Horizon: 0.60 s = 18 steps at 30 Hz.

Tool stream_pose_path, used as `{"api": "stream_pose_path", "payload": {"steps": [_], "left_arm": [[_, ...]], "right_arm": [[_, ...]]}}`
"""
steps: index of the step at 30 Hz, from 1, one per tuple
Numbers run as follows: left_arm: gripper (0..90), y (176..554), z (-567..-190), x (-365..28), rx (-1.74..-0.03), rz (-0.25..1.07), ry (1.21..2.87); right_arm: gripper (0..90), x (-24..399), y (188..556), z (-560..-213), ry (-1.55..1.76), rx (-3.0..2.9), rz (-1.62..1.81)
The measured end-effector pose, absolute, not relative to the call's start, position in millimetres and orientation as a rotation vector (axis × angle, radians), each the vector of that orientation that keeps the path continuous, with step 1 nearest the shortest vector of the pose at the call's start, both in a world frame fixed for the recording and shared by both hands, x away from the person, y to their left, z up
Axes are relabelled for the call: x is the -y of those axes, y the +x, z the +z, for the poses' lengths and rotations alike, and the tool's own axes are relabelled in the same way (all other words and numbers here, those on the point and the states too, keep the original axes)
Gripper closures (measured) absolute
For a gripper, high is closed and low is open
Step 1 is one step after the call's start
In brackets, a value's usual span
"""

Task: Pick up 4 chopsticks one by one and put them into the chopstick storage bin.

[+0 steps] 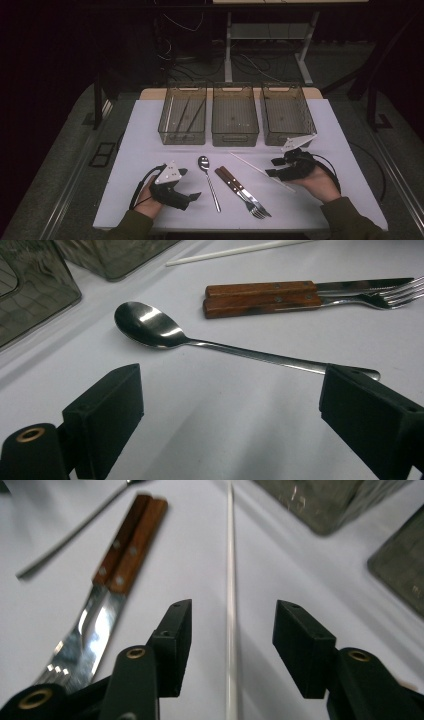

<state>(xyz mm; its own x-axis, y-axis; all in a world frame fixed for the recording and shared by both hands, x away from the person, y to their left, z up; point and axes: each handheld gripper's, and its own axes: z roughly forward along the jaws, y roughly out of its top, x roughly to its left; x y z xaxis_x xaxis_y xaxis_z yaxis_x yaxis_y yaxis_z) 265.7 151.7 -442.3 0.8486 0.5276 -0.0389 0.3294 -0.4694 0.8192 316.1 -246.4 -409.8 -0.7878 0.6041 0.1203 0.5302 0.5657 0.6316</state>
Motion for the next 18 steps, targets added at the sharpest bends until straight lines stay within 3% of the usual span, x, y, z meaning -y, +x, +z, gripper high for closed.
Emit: {"api": "stream_pose_path", "payload": {"steps": [18], "left_arm": [[9.0, 265, -443, -151, -0.622, 0.272, 2.104]], "right_arm": [[75.6, 243, 316, -426, 0.931, -2.811, 0.762]]}}
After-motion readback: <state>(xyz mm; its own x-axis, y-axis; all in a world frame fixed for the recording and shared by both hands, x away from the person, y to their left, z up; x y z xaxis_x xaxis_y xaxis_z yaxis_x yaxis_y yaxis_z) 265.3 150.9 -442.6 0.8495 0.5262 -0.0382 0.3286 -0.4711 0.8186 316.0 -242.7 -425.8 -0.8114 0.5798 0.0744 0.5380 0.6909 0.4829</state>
